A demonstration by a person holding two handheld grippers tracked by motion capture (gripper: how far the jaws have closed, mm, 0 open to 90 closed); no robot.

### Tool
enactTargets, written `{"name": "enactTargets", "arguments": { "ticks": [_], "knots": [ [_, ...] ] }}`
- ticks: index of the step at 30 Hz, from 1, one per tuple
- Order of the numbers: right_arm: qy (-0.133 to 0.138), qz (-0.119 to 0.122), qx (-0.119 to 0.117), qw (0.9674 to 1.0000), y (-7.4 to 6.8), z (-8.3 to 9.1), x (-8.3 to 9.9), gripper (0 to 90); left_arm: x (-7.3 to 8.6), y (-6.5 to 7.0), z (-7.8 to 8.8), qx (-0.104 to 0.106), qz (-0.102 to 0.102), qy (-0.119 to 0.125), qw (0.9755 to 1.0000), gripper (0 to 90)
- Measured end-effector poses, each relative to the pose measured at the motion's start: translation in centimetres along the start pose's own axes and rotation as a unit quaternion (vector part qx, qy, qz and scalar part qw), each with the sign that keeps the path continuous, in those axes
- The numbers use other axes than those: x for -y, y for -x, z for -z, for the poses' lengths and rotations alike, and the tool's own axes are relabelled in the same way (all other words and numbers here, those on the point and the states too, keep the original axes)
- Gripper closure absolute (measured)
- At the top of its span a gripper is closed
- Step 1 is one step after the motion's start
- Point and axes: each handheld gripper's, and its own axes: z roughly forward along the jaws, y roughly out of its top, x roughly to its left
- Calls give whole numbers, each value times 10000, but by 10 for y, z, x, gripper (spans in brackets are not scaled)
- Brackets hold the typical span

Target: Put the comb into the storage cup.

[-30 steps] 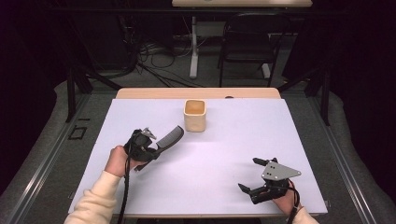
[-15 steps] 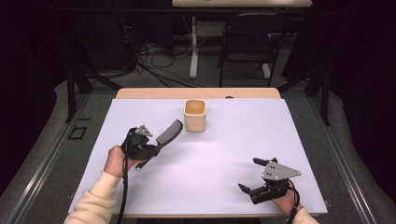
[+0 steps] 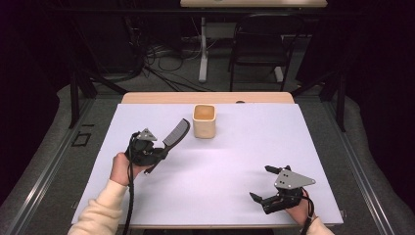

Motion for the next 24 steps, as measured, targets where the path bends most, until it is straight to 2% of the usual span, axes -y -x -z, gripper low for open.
{"name": "enactTargets", "arguments": {
  "ticks": [15,24],
  "knots": [
    [-10,8,3,10000,0,0,0,3,2,-1,2,-164,78,474,9987,721],
    [-27,22,12,10000,0,-1,0,3,1,0,2,-289,62,741,9968,720]
  ]
}}
